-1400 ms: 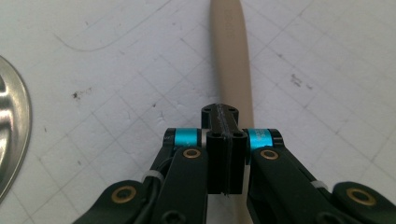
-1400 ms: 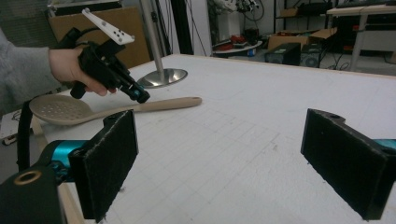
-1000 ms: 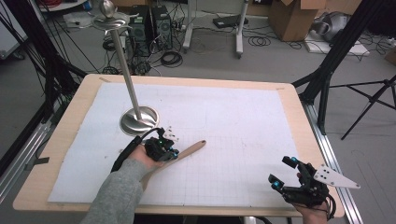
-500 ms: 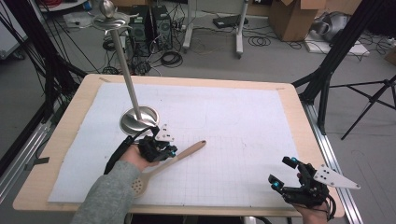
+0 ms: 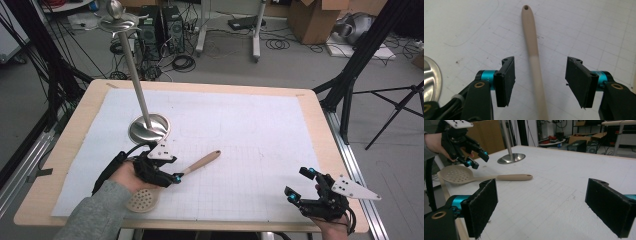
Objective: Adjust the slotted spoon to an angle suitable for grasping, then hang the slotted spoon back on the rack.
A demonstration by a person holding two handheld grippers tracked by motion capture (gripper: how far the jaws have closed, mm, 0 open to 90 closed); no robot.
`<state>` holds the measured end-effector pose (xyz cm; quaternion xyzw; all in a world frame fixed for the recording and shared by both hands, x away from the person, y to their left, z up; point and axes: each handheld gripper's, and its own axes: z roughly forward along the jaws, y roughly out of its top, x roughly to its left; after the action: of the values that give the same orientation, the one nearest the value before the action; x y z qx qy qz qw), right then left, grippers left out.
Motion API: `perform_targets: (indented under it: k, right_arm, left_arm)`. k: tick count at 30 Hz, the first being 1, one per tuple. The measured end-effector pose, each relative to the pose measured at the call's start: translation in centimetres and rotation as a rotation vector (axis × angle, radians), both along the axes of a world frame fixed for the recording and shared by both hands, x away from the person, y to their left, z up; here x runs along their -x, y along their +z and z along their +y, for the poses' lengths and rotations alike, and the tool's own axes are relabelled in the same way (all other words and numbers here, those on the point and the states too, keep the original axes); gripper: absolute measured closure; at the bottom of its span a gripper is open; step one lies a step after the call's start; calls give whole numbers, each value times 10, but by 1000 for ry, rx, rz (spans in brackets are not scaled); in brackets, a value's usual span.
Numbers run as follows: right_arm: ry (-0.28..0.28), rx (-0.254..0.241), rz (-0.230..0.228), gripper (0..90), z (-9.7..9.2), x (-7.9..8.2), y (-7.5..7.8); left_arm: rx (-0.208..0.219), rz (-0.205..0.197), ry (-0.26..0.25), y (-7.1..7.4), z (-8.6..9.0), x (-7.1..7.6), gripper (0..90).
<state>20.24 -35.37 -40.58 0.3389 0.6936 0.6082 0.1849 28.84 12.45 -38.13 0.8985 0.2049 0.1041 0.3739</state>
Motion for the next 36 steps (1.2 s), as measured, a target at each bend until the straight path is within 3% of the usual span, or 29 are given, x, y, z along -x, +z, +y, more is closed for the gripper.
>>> perform_targets:
  k: [3, 8, 12, 17, 27, 36]
  right_arm:
    - [-2, -3, -1, 99, -1, 0, 0]
    - [-12, -7, 3, 100, -4, 1, -2]
    - [-13, -6, 7, 100, -3, 1, -2]
    - [-6, 2, 16, 100, -1, -1, -5]
    - [-13, -1, 14, 100, -4, 0, -4]
    - [-7, 1, 10, 100, -3, 1, -3]
  left_arm:
    - [-24, -3, -4, -1, 0, 2, 247]
    - [-21, 6, -27, -5, 0, 5, 167]
    - [-28, 35, -7, -9, 0, 3, 166]
    - [-45, 40, 10, -14, -3, -1, 171]
    - [-95, 67, -7, -20, -6, -8, 218]
    - [-122, 103, -7, -26, 1, -13, 270]
